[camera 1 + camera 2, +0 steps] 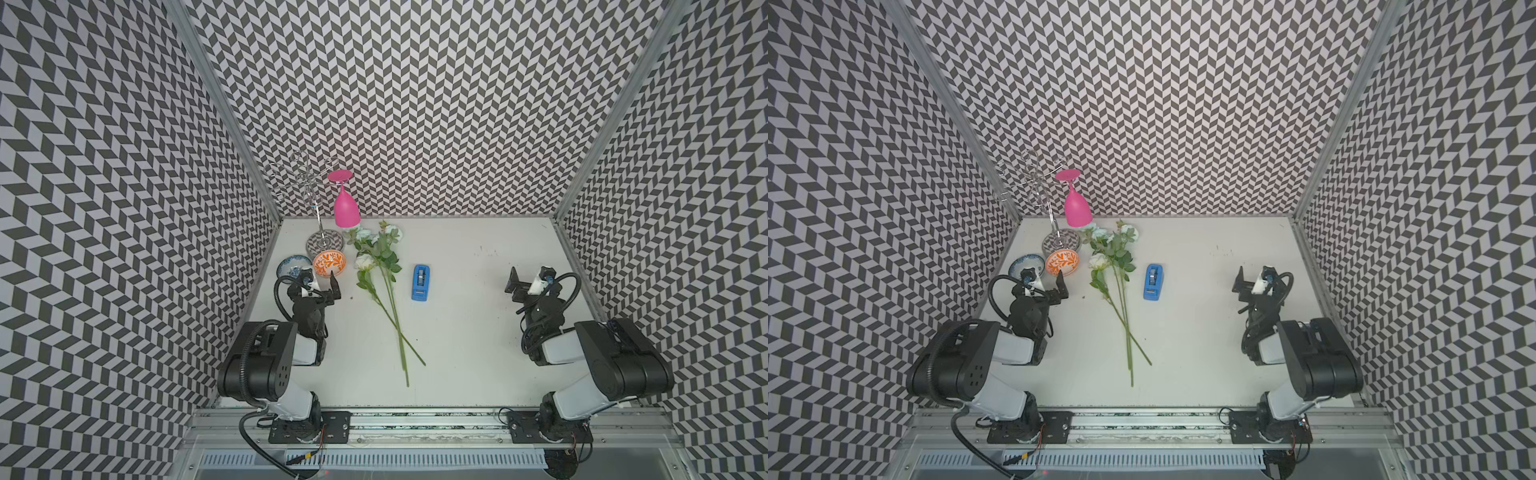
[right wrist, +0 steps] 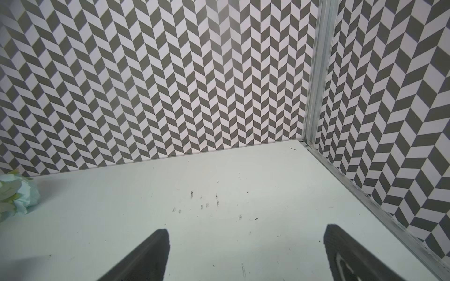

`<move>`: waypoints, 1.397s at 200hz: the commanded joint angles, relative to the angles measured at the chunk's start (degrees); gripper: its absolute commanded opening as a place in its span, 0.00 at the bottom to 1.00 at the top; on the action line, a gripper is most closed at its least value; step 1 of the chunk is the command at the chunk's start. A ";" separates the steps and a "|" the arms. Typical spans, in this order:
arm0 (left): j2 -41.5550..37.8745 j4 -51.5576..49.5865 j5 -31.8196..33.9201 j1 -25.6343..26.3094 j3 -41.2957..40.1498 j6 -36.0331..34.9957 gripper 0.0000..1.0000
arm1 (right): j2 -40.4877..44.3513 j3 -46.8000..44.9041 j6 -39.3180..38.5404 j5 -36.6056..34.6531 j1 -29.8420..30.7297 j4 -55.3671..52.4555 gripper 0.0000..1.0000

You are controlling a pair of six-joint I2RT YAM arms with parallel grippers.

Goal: Wrap bouquets with tape
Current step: Gather the flowers at the center of the board.

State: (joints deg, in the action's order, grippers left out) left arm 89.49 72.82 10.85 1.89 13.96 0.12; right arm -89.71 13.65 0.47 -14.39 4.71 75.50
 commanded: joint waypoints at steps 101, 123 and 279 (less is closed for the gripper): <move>-0.20 0.75 -0.39 0.03 0.02 1.12 0.99 | -0.38 -0.47 0.14 -0.64 0.12 3.67 0.99; -0.17 0.78 -0.39 0.04 0.00 1.11 1.00 | -0.41 -0.47 0.14 -0.64 0.10 3.66 0.99; -39.16 -79.50 -22.34 -7.77 30.42 36.93 0.99 | 29.27 27.54 21.98 23.68 24.12 -71.89 0.99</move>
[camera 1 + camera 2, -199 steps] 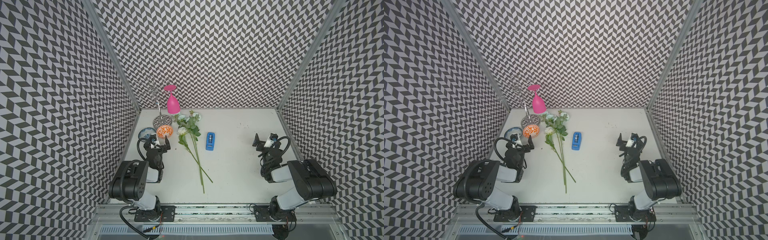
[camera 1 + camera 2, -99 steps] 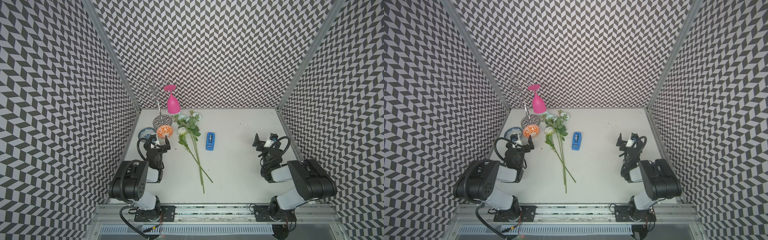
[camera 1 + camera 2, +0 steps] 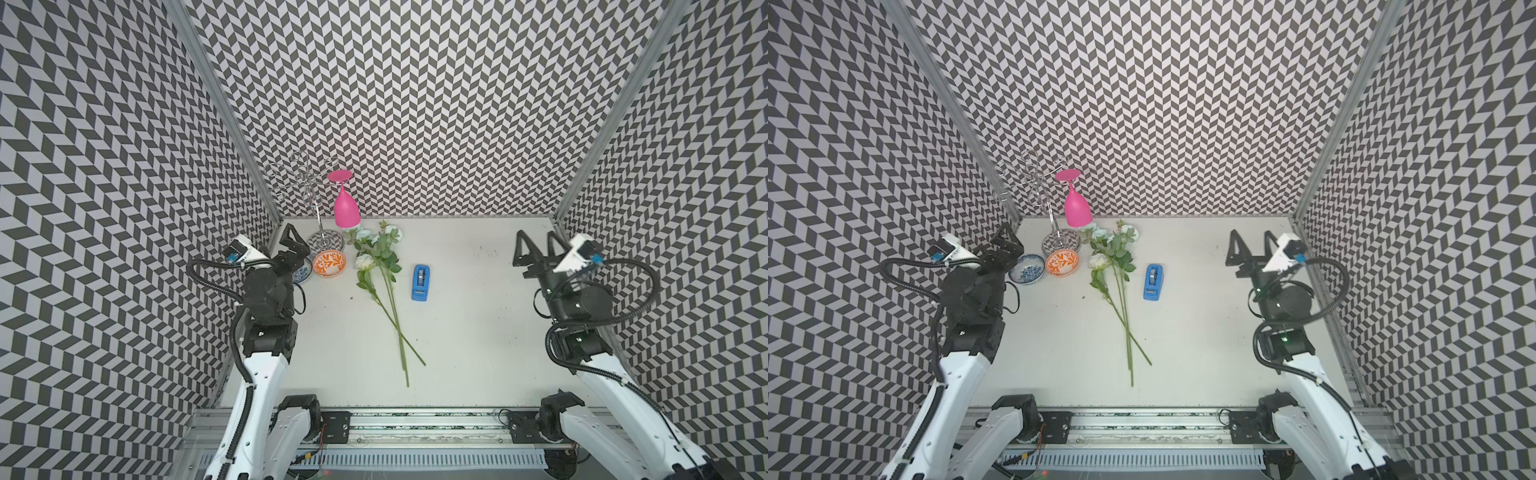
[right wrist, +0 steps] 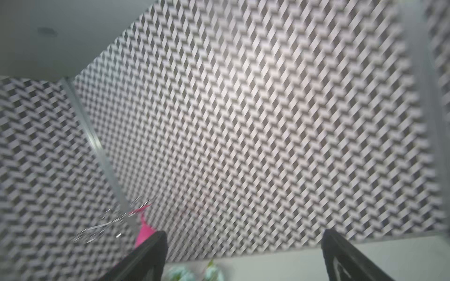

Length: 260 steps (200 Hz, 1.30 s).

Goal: Wrap bouquets with tape
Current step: Gather the flowers at the center of the board.

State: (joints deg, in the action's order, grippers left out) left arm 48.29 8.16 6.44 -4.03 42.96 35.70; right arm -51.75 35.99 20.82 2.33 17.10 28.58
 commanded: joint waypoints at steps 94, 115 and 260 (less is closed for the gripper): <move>9.28 -16.18 -49.38 -13.87 2.99 -4.30 1.00 | -51.65 32.99 -4.45 -1.58 35.19 -49.52 0.74; 11.10 -16.85 -50.17 -14.42 3.10 -5.82 0.99 | -56.82 37.12 -5.09 -2.36 35.19 -50.21 0.73; 12.56 -20.34 -46.92 -14.66 2.82 -7.23 0.79 | -67.18 42.79 -10.85 -11.34 35.67 -56.03 0.19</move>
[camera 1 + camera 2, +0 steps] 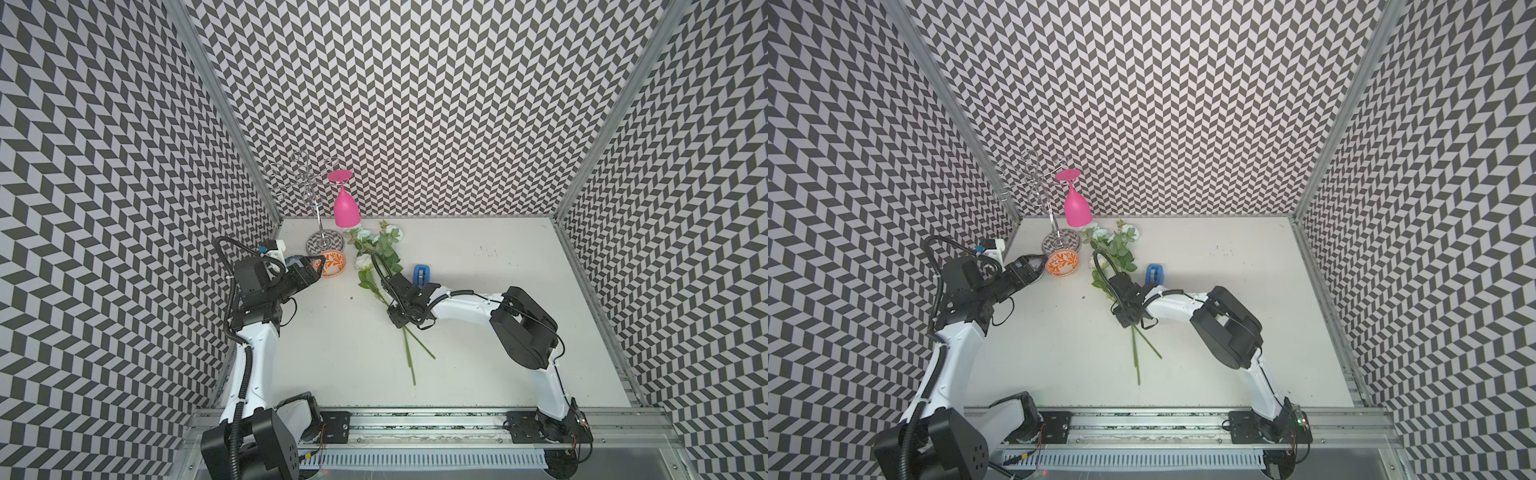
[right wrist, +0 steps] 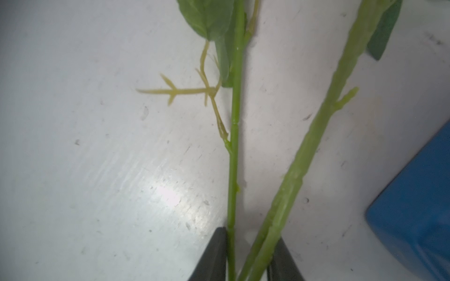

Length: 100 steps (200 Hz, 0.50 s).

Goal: Wrap bouquets with tape
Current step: Gather the flowers at the center of the board.

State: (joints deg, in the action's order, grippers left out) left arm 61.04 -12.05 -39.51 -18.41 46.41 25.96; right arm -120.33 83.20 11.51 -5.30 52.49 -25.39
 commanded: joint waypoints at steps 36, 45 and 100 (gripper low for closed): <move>-0.09 1.47 -3.01 1.99 -3.77 7.11 0.65 | 7.20 -11.94 -2.46 -2.12 0.14 1.93 0.09; -0.13 0.84 -1.67 3.62 -3.99 7.57 0.64 | 8.88 -13.85 -2.63 -1.25 0.09 3.59 0.07; -1.49 2.96 3.51 15.60 -8.11 11.33 0.63 | 18.89 -23.82 -1.65 0.26 -1.85 11.32 0.00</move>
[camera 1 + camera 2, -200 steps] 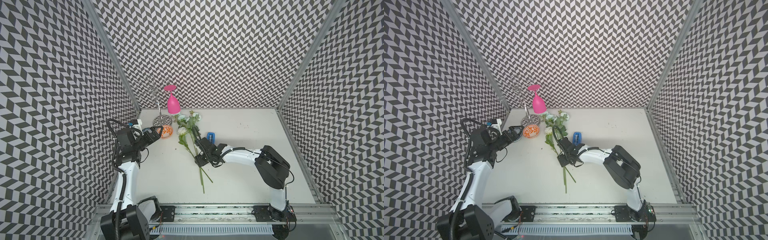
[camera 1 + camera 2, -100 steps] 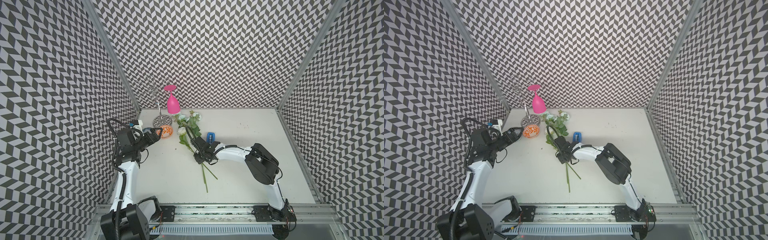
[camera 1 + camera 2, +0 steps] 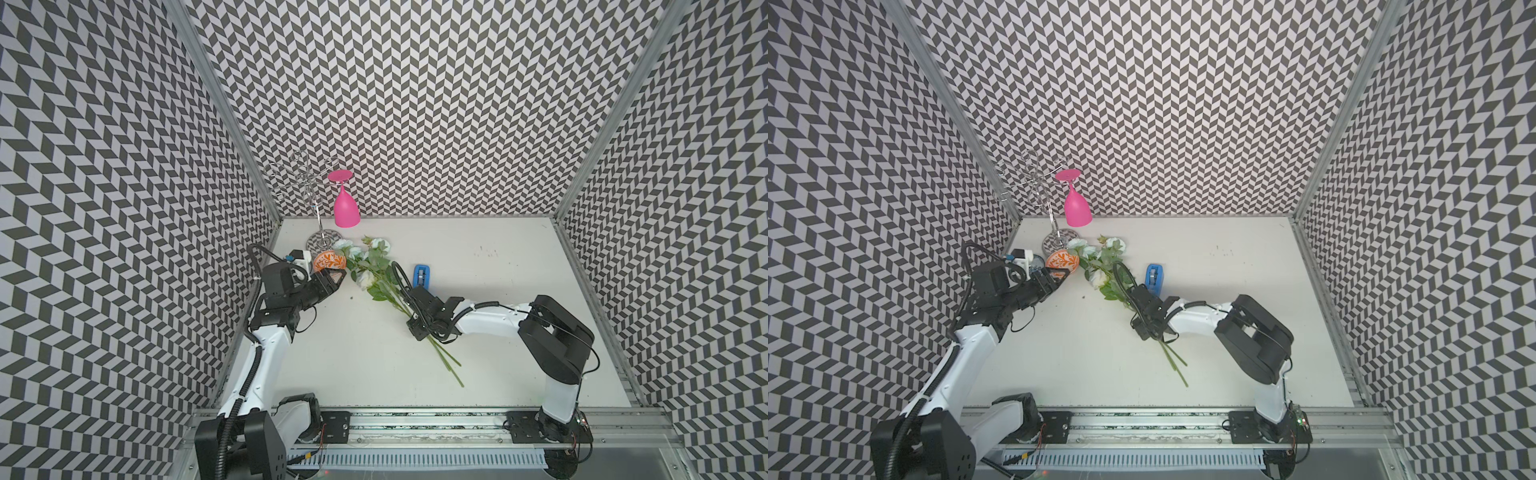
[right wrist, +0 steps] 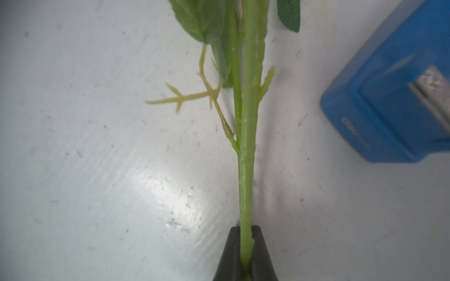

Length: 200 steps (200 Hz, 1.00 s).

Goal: Wrap bouquets with tape
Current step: Gather the flowers at the center of the board.

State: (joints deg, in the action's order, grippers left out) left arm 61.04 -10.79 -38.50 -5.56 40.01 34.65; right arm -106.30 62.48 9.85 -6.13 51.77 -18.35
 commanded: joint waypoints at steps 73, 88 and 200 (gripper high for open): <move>-4.94 18.23 8.80 20.46 -14.12 17.36 0.74 | 16.11 -14.84 -2.19 7.10 -3.59 17.50 0.00; -3.10 20.64 11.30 24.41 -13.84 18.93 0.77 | 16.88 -15.32 -2.52 7.62 -3.78 18.35 0.00; 7.75 40.57 23.06 40.34 -18.13 31.49 0.84 | 19.37 -19.56 -3.35 14.33 -4.48 24.23 0.00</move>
State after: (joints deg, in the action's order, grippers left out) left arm 66.39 22.57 -18.74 32.60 22.52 62.76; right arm -88.82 43.18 7.73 5.93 47.57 -0.38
